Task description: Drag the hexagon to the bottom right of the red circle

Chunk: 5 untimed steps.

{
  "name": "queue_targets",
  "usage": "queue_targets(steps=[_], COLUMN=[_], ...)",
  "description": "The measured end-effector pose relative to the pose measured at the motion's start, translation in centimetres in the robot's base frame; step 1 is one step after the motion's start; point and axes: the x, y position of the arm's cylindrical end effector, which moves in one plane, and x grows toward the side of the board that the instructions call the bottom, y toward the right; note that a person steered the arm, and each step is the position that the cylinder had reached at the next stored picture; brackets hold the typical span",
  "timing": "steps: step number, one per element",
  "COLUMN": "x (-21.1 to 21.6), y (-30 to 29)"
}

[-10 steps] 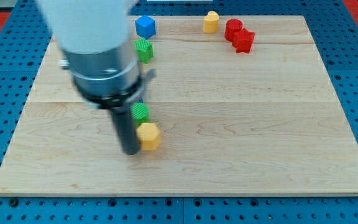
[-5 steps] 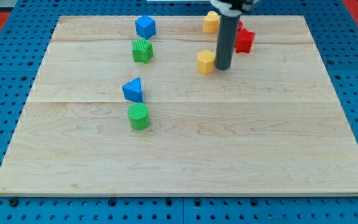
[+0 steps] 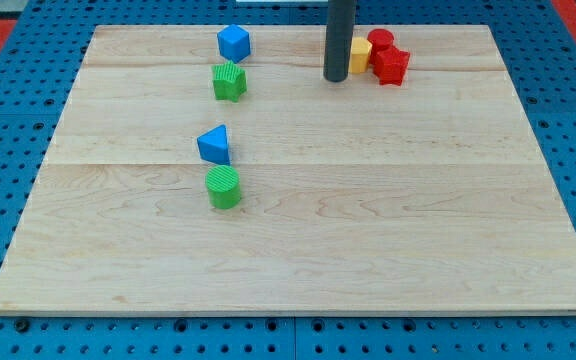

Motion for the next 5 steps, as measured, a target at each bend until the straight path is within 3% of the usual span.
queue_targets(steps=[3, 5], x=[0.8, 2.2], y=[-1.3, -7.8])
